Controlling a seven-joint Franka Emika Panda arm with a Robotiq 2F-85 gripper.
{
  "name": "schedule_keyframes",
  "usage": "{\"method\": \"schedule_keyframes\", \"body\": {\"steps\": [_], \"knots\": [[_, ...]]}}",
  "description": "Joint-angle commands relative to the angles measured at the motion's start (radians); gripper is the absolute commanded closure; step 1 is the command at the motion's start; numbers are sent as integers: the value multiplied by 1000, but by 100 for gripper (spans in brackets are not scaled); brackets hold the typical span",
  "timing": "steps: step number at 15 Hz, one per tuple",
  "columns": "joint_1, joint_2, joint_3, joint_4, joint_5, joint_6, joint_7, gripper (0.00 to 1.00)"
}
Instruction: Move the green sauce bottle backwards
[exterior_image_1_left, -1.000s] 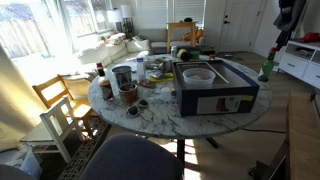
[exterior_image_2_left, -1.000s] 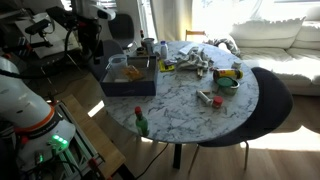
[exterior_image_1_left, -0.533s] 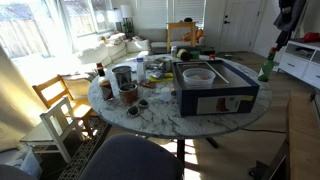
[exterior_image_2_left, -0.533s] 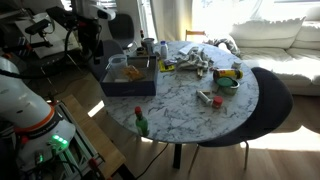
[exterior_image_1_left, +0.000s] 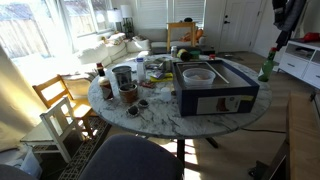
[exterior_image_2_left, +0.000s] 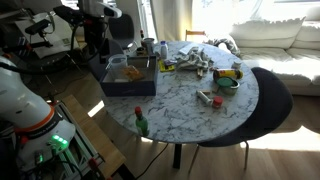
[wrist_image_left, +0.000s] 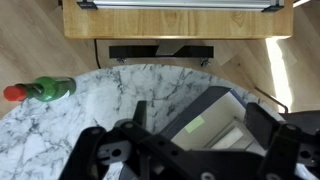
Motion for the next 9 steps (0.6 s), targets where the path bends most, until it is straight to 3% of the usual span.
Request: {"method": "schedule_keyframes", "body": {"steps": [1, 5, 9], "knots": [[-37, 137, -5, 81, -57, 61, 10, 0], [-77, 205, -34, 103, -140, 192, -37, 0], [-123, 270, -81, 110, -229, 241, -105, 0]]}}
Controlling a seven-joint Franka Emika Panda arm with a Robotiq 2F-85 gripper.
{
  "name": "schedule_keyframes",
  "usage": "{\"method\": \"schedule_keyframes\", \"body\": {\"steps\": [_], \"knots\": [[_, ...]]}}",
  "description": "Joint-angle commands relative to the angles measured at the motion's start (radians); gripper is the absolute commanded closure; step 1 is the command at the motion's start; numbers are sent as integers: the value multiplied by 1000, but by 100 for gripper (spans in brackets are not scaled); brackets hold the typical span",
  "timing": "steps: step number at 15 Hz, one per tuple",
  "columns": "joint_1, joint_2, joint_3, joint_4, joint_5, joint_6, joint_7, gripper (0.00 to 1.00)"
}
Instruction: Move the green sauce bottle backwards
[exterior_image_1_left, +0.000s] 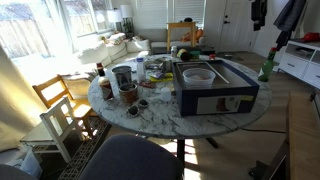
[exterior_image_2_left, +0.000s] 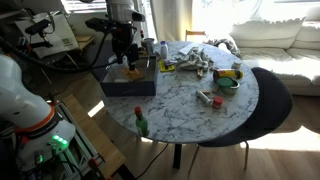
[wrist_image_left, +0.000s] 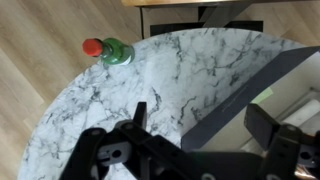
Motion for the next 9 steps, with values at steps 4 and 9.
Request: {"method": "schedule_keyframes", "body": {"steps": [4, 9], "knots": [[-72, 140, -81, 31, -135, 38, -129, 0], [-88, 160, -99, 19, -119, 46, -144, 0]]}}
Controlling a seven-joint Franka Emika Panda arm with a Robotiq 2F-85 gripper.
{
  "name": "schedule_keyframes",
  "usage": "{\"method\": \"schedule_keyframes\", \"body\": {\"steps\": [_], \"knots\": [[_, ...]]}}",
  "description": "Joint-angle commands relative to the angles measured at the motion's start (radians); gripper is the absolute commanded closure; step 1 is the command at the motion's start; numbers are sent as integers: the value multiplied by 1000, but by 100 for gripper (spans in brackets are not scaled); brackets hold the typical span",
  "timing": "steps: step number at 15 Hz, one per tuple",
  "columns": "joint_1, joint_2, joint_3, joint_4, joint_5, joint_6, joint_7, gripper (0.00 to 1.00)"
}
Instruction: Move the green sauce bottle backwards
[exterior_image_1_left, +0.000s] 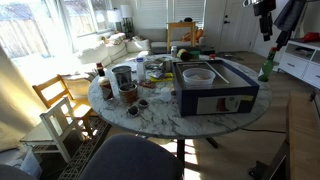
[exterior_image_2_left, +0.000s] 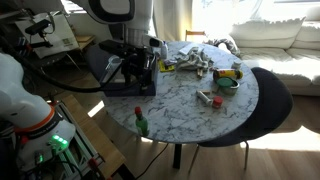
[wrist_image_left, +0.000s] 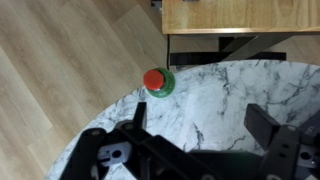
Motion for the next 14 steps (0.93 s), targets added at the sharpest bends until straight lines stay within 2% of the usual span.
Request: {"method": "schedule_keyframes", "body": {"steps": [1, 14], "knots": [[-7, 15, 1, 5, 1, 3, -5, 0], [-15, 60, -5, 16, -29, 30, -26, 0]]}}
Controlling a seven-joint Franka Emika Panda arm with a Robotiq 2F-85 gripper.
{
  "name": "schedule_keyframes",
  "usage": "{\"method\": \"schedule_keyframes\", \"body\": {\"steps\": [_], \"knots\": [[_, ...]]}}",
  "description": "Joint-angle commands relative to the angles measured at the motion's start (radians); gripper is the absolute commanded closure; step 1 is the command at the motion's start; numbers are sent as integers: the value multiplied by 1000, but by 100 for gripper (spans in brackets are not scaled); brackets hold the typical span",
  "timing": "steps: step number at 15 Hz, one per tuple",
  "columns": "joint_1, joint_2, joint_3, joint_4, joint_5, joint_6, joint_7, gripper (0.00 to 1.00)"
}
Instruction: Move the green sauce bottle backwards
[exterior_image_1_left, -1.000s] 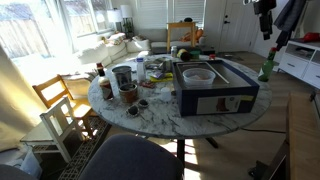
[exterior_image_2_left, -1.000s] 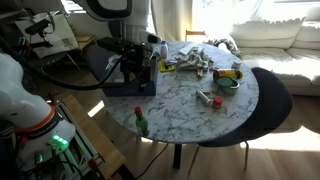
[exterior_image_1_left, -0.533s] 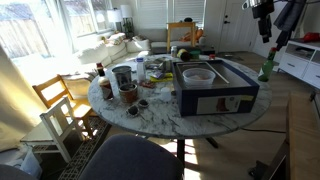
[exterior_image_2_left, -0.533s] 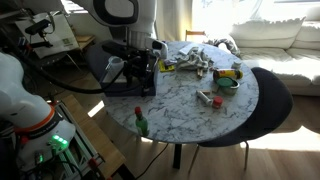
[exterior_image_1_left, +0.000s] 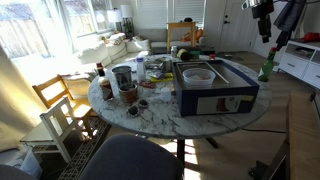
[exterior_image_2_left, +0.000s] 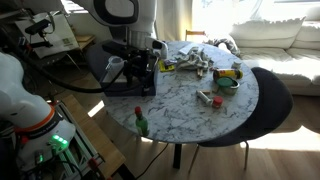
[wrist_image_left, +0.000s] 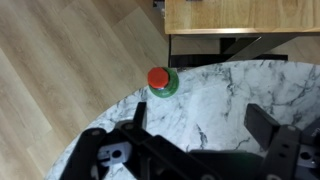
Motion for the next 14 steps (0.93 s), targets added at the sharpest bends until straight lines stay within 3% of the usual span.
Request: {"method": "schedule_keyframes", "body": {"steps": [1, 14], "knots": [[-14, 30, -7, 4, -32, 15, -26, 0], [-35, 104, -18, 0, -109, 41, -137, 0]]}}
